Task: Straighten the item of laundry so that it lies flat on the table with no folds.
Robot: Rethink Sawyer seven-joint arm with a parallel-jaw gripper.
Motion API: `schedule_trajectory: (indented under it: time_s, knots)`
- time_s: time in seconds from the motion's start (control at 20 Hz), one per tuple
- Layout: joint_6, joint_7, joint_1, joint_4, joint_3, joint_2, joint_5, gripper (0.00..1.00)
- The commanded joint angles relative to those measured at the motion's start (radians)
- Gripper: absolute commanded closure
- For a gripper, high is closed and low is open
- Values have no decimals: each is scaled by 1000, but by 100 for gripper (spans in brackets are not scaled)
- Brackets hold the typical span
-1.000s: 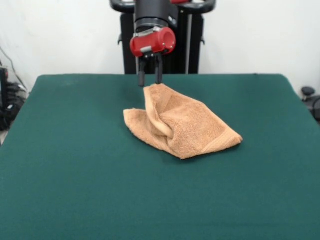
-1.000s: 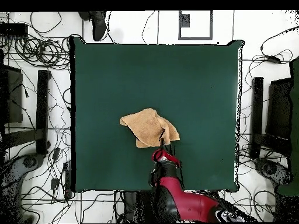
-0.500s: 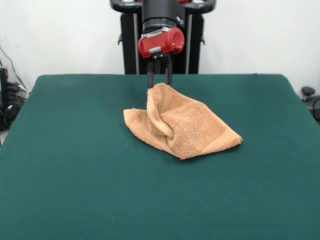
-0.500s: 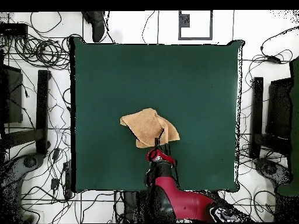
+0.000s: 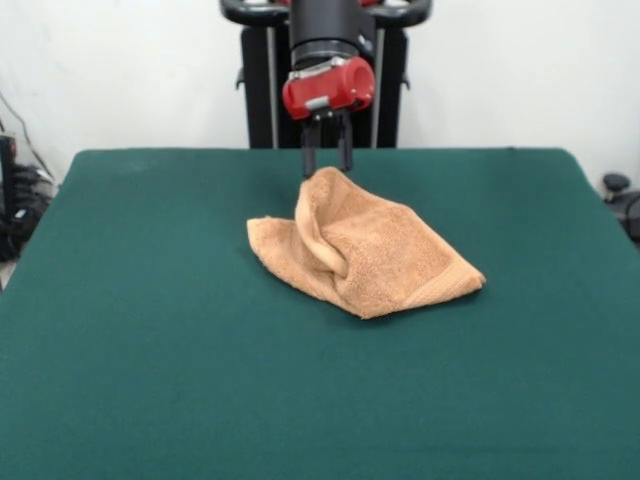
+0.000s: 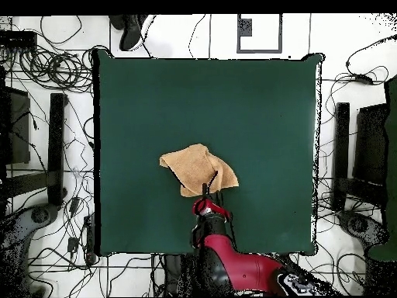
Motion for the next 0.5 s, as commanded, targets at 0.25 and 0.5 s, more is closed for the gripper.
schedule_trajectory:
  time_s: [0.25, 0.5]
  knots:
    - [97, 165, -19, -33, 150, 7, -27, 0]
    - [183, 171, -50, 85, 161, -153, -22, 0]
